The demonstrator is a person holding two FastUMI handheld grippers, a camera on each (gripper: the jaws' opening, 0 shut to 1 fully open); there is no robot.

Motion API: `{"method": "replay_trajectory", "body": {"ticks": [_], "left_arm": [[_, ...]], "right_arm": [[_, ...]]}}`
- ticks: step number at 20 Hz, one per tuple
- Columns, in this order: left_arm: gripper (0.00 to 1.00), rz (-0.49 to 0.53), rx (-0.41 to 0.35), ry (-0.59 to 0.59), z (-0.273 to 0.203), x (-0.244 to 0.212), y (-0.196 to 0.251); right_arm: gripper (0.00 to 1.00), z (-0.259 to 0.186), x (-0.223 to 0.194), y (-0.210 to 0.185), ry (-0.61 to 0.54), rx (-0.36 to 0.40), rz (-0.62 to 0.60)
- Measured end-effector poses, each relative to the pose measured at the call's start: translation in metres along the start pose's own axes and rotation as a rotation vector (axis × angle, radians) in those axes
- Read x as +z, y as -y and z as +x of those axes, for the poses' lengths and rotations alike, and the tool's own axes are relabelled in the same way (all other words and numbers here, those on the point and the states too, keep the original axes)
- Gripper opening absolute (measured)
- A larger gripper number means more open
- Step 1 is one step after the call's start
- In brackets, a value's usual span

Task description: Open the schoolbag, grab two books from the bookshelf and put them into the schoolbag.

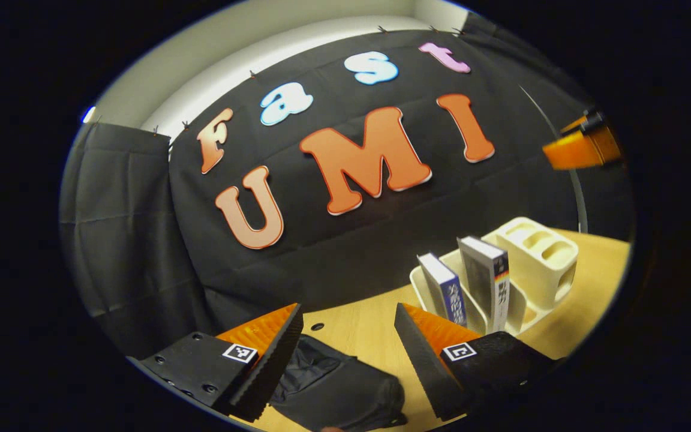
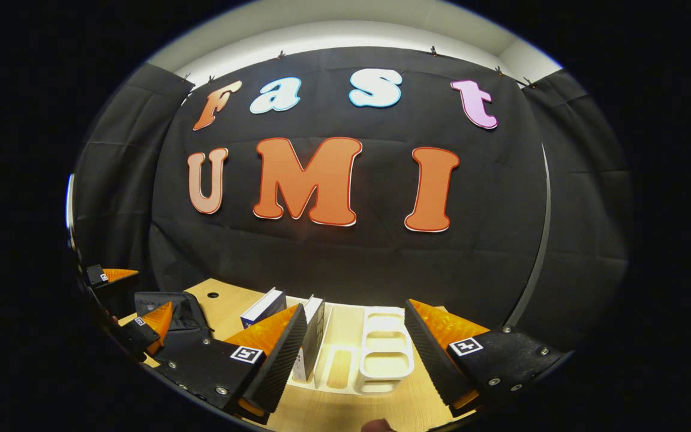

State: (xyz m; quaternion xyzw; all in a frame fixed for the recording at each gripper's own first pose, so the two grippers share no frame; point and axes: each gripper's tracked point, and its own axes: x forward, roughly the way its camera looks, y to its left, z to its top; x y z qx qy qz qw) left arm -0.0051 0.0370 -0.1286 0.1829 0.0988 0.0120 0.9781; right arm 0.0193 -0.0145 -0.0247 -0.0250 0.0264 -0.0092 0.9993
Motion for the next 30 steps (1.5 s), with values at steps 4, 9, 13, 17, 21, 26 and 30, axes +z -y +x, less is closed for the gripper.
{"method": "replay_trajectory", "body": {"ticks": [4,9,13,17,21,26,30], "left_arm": [[0.96,0.191,-0.028,-0.104,0.003,-0.065,0.014],[0.96,0.405,-0.067,-0.221,0.002,-0.144,0.028],[0.96,0.512,-0.095,-0.331,-0.005,-0.198,0.031],[0.97,0.605,-0.140,-0.399,-0.015,-0.230,0.044],[0.97,0.643,-0.095,-0.430,-0.010,-0.243,0.032],[0.95,0.673,-0.064,-0.468,0.015,-0.249,0.020],[0.82,0.667,-0.094,-0.511,0.034,-0.252,0.011]], "right_arm": [[0.97,0.011,-0.014,0.013,-0.034,-0.014,0.001],[0.97,0.021,-0.027,0.026,-0.063,-0.033,-0.005],[0.97,0.028,-0.034,0.029,-0.080,-0.035,0.003],[0.97,0.032,-0.035,0.028,-0.089,-0.028,0.009],[0.97,0.033,-0.029,0.024,-0.073,-0.017,0.010],[0.97,0.034,-0.029,0.019,-0.074,0.007,0.014],[0.97,0.032,-0.027,0.017,-0.072,0.030,0.008]]}}
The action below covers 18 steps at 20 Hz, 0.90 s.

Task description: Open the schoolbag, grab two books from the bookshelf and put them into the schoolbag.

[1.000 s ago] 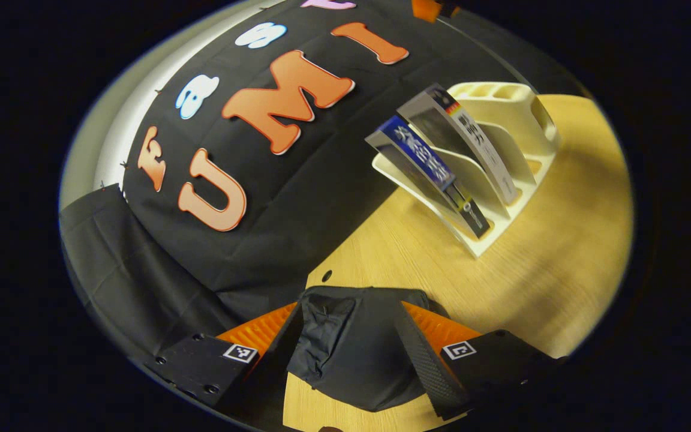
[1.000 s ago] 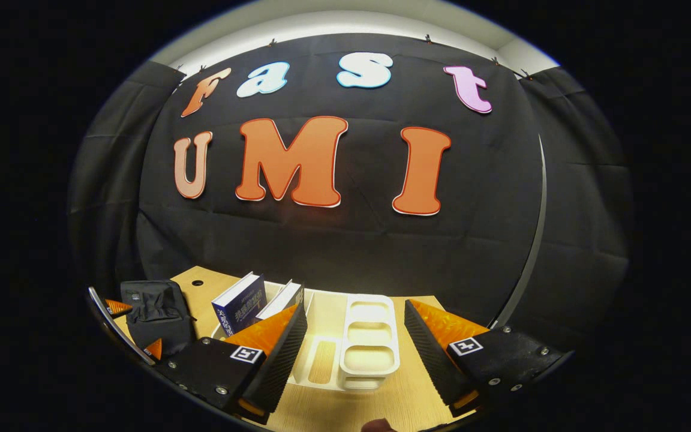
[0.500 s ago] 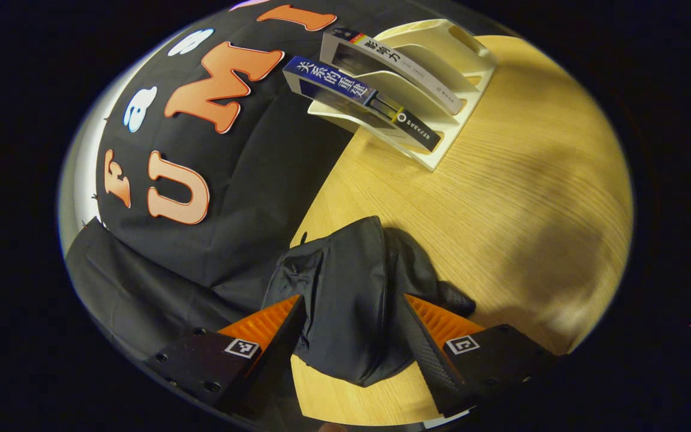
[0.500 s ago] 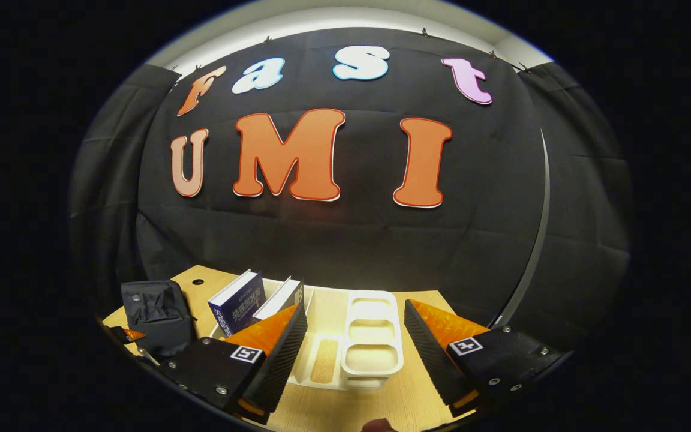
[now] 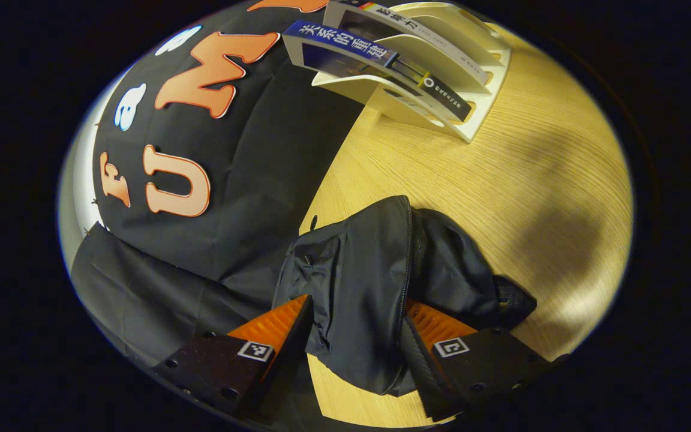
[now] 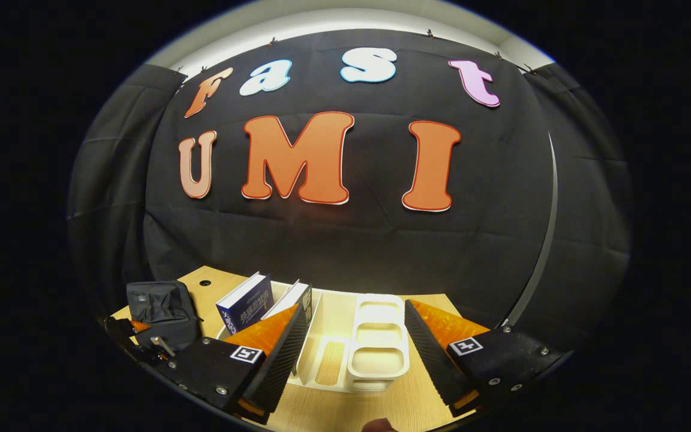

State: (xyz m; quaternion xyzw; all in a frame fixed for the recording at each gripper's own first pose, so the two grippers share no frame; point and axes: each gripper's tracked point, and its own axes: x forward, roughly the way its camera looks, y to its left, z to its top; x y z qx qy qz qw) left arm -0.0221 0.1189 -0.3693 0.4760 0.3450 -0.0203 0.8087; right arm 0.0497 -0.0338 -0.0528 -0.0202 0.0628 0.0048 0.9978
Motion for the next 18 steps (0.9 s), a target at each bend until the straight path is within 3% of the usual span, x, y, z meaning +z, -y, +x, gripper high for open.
{"method": "replay_trajectory", "body": {"ticks": [1,2,3,4,8,13,18], "left_arm": [[0.75,0.009,-0.003,-0.002,0.002,0.003,-0.004],[0.63,0.015,-0.014,-0.001,0.004,0.006,-0.010],[0.65,0.013,-0.032,-0.002,0.006,0.008,-0.013],[0.41,0.006,-0.064,-0.003,0.003,0.006,-0.015],[0.13,-0.081,-0.222,0.003,-0.004,0.006,-0.026],[0.10,-0.197,-0.472,0.047,-0.003,0.006,-0.048],[0.05,-0.209,-0.678,0.114,-0.003,0.005,-0.092]], "right_arm": [[0.97,-0.001,-0.001,-0.001,-0.003,0.008,0.000],[0.97,-0.001,-0.002,-0.003,-0.006,0.017,0.002],[0.97,-0.002,-0.002,-0.004,-0.007,0.027,0.002],[0.97,-0.002,-0.002,-0.006,-0.010,0.035,0.001],[0.97,0.000,-0.005,-0.016,-0.056,0.039,-0.022],[0.97,0.004,-0.009,-0.056,-0.150,0.032,-0.091],[0.97,0.012,-0.013,-0.122,-0.268,-0.029,0.033]]}}
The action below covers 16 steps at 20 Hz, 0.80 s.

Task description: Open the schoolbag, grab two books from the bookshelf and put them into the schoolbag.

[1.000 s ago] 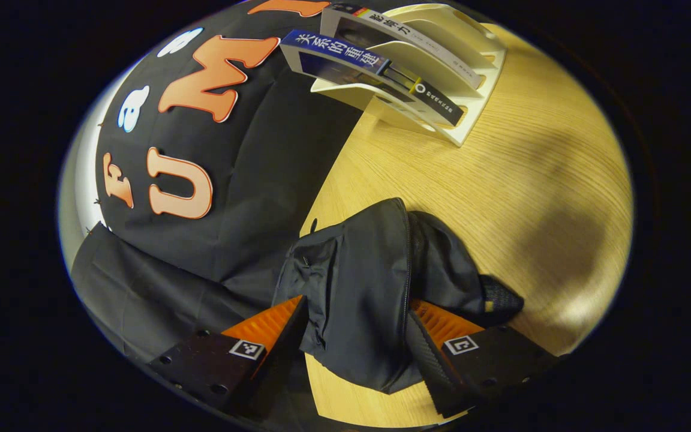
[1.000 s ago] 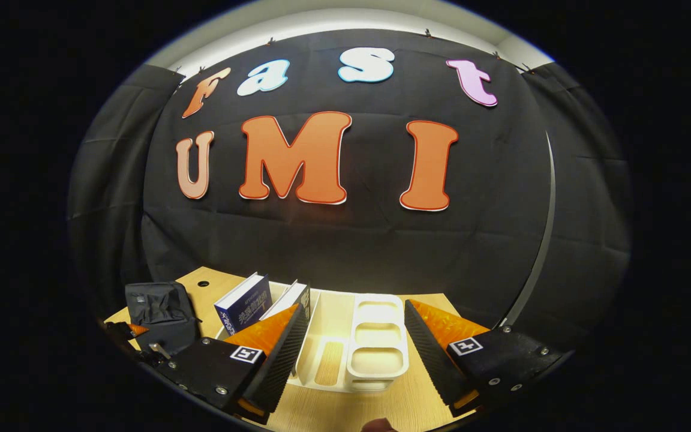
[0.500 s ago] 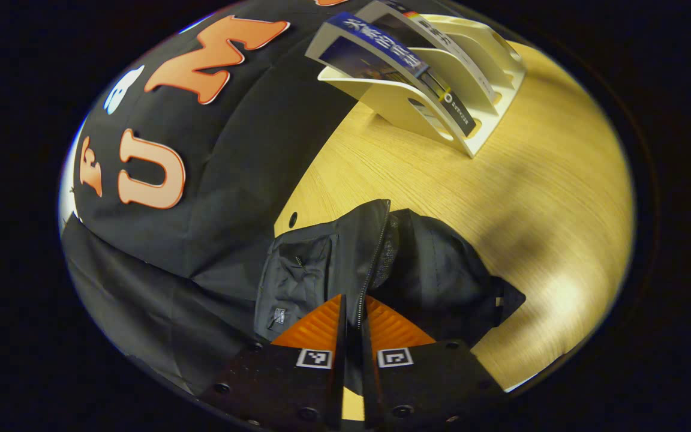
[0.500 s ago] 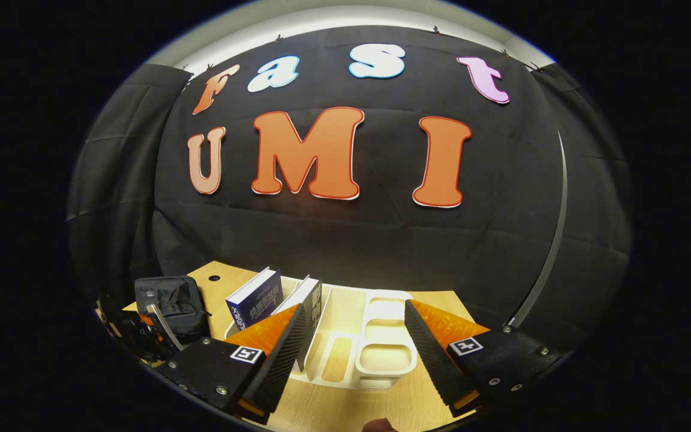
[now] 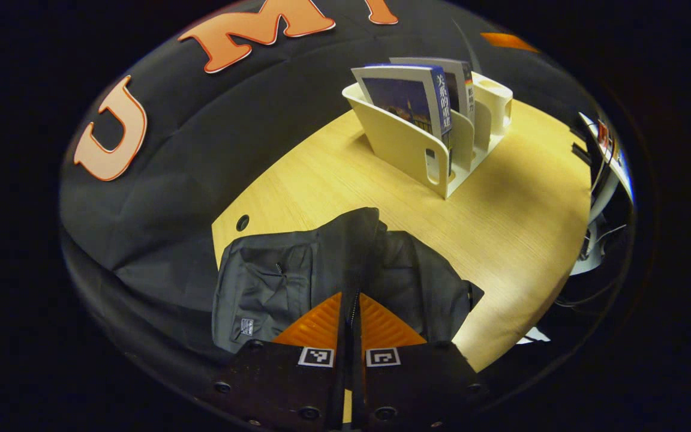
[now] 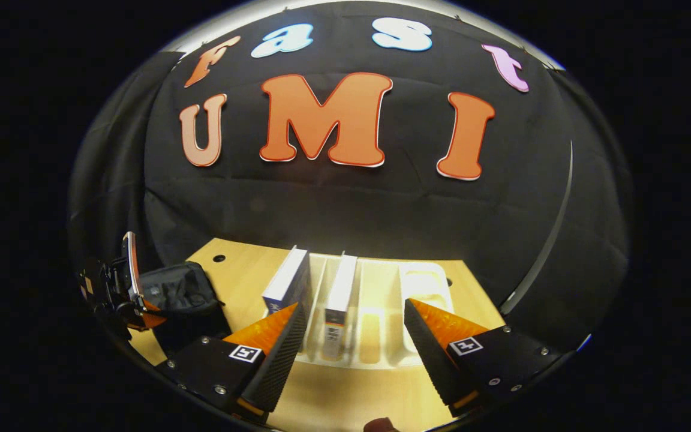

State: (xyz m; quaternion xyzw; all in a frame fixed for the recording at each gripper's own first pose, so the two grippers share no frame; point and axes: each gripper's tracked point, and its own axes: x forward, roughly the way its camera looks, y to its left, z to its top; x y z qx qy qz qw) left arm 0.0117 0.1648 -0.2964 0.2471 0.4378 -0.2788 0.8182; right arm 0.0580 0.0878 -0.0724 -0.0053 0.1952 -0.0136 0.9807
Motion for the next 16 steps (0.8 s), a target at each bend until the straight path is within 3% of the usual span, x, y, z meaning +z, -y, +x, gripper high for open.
{"method": "replay_trajectory", "body": {"ticks": [3,7,12,16], "left_arm": [[0.05,-0.014,-0.110,0.012,-0.013,0.003,-0.018],[0.05,-0.037,-0.229,0.018,-0.031,0.008,-0.041],[0.05,-0.061,-0.323,0.013,-0.051,0.021,-0.067],[0.04,-0.044,-0.342,0.003,-0.063,0.026,-0.084]], "right_arm": [[0.97,0.004,0.008,-0.024,-0.040,-0.065,0.012],[0.97,0.007,0.022,-0.065,-0.116,-0.066,0.003],[0.98,0.029,0.038,-0.095,-0.239,-0.004,-0.019],[0.97,0.057,0.034,-0.095,-0.398,0.028,-0.067]]}}
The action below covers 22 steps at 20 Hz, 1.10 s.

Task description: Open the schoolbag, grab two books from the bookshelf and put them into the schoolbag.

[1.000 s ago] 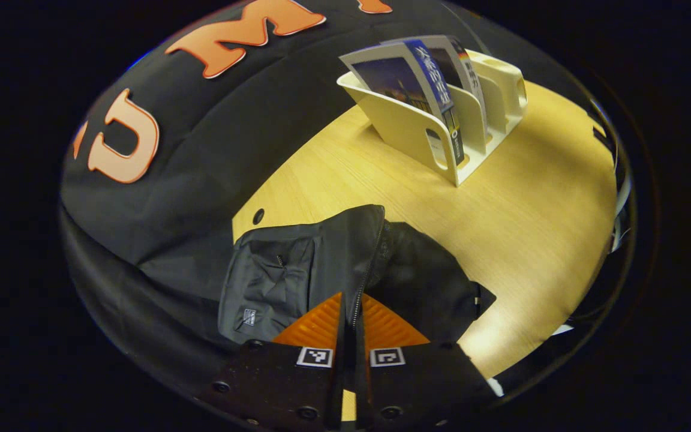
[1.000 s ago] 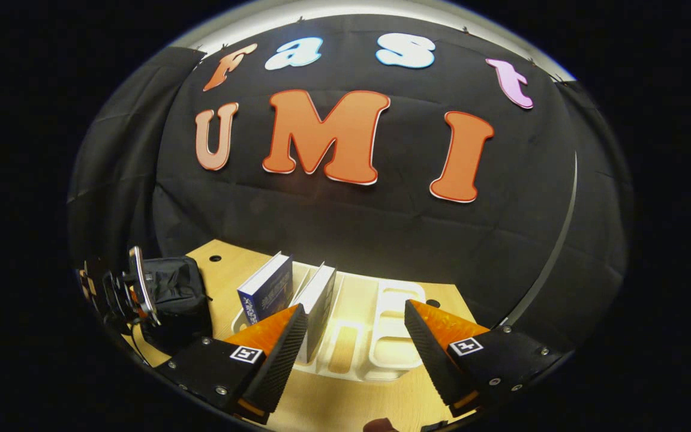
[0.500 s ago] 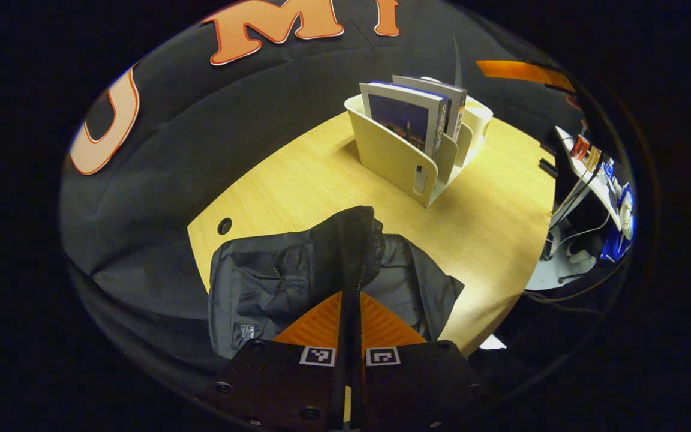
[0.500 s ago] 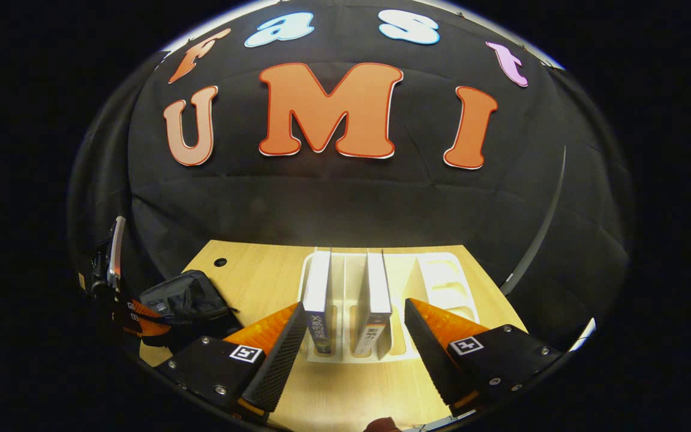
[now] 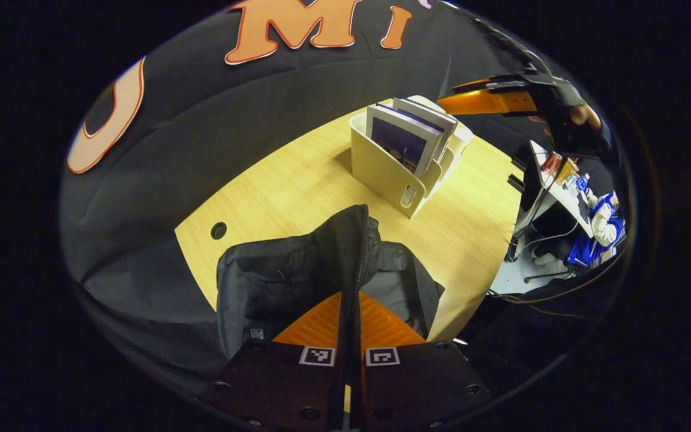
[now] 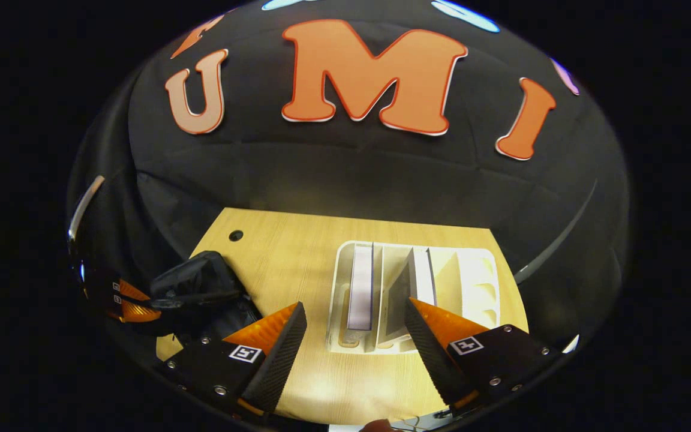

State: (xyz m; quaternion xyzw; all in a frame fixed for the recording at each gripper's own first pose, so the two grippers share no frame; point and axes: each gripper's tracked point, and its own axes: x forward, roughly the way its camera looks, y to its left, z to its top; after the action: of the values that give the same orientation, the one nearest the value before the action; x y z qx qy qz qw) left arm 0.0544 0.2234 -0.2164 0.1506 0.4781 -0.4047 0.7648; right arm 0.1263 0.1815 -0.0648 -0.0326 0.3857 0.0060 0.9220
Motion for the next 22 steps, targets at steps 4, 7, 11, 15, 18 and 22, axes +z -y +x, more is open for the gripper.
{"method": "replay_trajectory", "body": {"ticks": [4,7,11,15,18,22], "left_arm": [[0.04,-0.009,-0.008,-0.023,0.002,0.007,-0.004],[0.05,-0.004,-0.014,-0.040,0.002,0.010,-0.001],[0.04,-0.021,-0.015,-0.056,0.010,0.020,-0.002],[0.04,-0.046,-0.027,-0.077,0.017,0.023,-0.001],[0.04,-0.058,-0.032,-0.087,0.023,0.027,-0.001],[0.05,-0.069,-0.035,-0.099,0.029,0.029,-0.002]], "right_arm": [[0.98,0.034,-0.001,-0.001,-0.153,0.059,0.007],[0.98,0.061,-0.004,-0.001,-0.260,0.083,0.013],[0.98,0.089,-0.011,-0.001,-0.373,0.108,0.048],[0.98,0.109,-0.021,0.002,-0.438,0.100,0.042],[0.99,0.119,-0.029,0.002,-0.475,0.100,0.047],[0.91,0.127,-0.035,0.002,-0.510,0.096,0.071]]}}
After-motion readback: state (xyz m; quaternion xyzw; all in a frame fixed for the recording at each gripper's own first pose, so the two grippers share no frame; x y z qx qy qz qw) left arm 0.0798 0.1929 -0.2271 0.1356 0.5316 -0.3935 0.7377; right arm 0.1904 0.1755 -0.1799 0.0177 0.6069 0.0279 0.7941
